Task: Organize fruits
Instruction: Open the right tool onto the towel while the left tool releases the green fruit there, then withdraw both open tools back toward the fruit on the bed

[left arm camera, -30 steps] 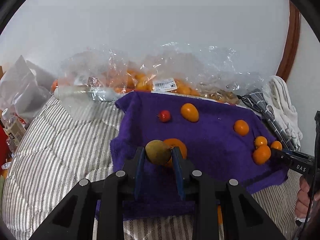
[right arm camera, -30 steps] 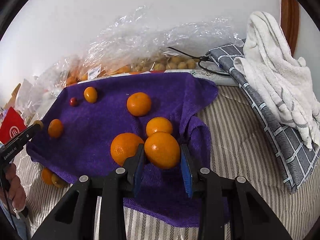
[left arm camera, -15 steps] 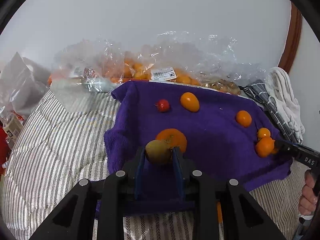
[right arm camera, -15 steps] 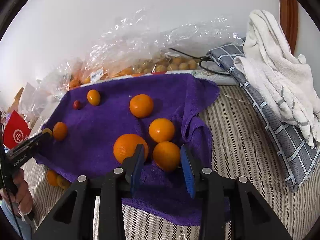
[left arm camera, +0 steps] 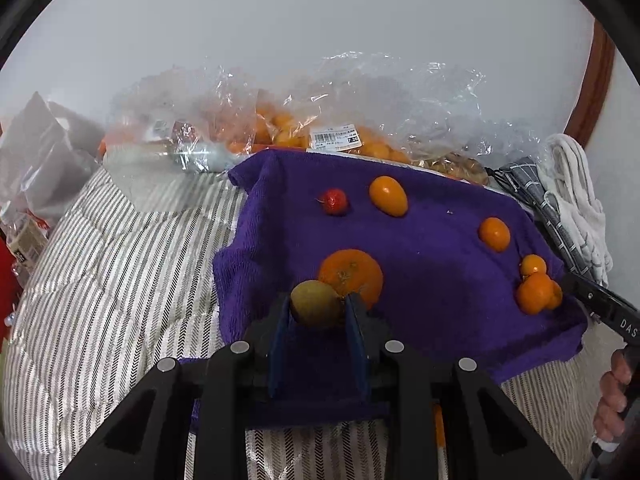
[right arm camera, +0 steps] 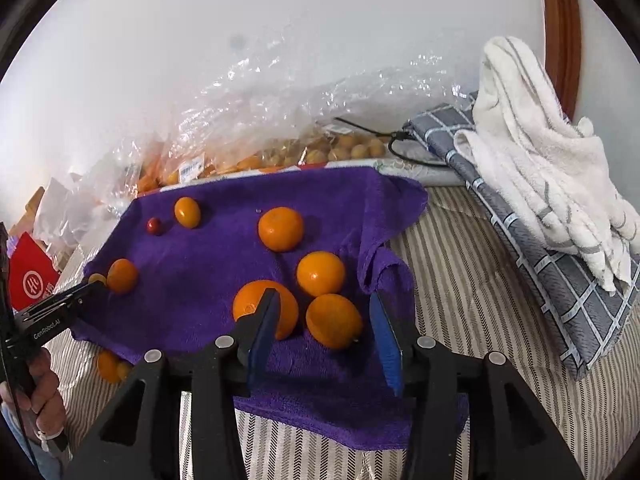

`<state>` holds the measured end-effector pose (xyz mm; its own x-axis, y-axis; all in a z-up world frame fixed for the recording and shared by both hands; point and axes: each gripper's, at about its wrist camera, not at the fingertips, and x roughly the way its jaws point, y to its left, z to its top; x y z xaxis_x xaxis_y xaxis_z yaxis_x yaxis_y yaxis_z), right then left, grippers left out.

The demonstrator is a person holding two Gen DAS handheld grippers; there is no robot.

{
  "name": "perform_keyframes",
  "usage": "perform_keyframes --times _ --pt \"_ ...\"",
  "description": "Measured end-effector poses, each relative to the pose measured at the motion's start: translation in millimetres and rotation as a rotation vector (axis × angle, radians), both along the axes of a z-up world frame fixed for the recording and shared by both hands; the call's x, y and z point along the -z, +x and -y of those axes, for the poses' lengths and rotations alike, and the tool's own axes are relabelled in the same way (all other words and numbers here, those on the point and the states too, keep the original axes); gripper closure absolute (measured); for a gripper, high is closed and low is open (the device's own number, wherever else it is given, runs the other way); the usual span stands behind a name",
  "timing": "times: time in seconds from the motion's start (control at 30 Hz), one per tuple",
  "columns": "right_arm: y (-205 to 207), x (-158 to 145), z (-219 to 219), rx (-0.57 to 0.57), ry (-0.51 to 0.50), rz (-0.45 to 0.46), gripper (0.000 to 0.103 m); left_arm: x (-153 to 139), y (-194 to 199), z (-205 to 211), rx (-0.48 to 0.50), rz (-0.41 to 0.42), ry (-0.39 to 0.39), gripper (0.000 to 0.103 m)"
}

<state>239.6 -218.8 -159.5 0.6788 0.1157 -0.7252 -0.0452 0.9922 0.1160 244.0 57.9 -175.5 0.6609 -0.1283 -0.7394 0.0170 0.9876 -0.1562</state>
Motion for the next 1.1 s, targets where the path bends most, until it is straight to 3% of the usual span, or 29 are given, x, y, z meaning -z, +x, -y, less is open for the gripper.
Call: perform_keyframes --times 0.17,0.5,0.8,0.83,0.9,0.93,1.1 --pt "-8.1 -5.0 -5.8 0.005 -0.039 0.06 0.057 -5.7 -6.2 -2.1 0.001 0.038 -0.019 0.064" --pt "-14.5 -9.6 -25.1 -0.051 -0.027 0.048 0.056 -16.8 -28.2 -27.5 -0.062 0.128 -0.059 0.062" --pt "-42.4 -9.9 -67.9 -0.107 -0.068 0.011 0.056 -12.5 -69.7 -49.6 -0.041 0.107 -0.055 0.062" --pt "-45.6 -7.6 -71.9 -0.113 -0.062 0.002 0.058 -10.7 -75.9 -51.6 -0.042 0.097 -0.036 0.062" --pt "-52.5 -4.9 -79.0 -0.121 -0.058 0.004 0.074 -6.6 -82.5 -54.9 -0.047 0.08 -0.012 0.062" --pt "-56.3 -3.0 -84.1 -0.13 -0.057 0.0 0.076 -2.7 -88.3 -57.5 -0.048 0.061 -0.002 0.062" --pt "-66.7 6.3 -106.8 -0.21 -0.033 -0.029 0.075 4.5 -103.5 -68.8 -0.055 0.011 -0.005 0.062"
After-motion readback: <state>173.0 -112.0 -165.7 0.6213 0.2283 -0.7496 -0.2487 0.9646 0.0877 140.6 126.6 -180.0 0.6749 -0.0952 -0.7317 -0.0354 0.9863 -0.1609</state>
